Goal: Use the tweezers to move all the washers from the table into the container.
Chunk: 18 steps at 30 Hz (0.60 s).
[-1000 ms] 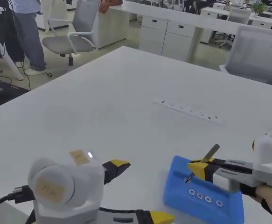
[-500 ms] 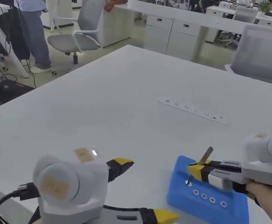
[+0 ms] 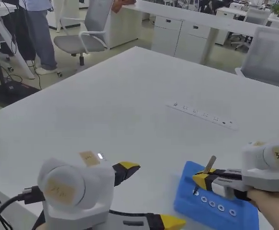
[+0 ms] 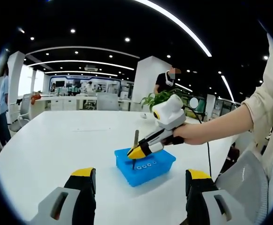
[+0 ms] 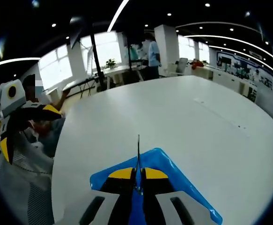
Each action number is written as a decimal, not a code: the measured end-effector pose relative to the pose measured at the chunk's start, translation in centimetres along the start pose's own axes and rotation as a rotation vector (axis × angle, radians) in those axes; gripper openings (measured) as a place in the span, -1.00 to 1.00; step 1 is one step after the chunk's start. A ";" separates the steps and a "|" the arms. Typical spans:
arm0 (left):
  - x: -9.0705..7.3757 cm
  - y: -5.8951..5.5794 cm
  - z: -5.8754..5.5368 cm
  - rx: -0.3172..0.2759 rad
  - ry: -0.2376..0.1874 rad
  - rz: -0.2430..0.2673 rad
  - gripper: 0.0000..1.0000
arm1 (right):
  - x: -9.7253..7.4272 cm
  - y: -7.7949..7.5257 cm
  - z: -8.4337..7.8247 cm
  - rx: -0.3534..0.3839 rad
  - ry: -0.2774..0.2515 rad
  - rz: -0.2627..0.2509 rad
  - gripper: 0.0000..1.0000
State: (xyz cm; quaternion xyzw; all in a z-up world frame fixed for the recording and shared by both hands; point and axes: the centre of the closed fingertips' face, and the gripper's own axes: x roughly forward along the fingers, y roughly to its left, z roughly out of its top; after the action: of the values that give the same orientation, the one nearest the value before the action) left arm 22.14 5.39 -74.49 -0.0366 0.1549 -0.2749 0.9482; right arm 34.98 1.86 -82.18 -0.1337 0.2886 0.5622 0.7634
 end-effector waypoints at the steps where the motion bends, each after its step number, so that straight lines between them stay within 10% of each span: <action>1: 0.0 0.0 0.0 0.001 0.000 0.001 0.59 | 0.1 -0.1 -0.1 0.001 0.001 0.000 -0.94; 18: 0.0 0.0 0.2 -0.007 -0.009 -0.002 0.59 | 0.3 -0.6 -1.0 -0.005 0.012 -0.023 -0.92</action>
State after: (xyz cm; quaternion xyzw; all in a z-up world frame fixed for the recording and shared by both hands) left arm 22.19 5.42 -74.34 -0.0412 0.1515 -0.2752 0.9485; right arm 35.35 1.37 -83.20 -0.1421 0.2901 0.5534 0.7677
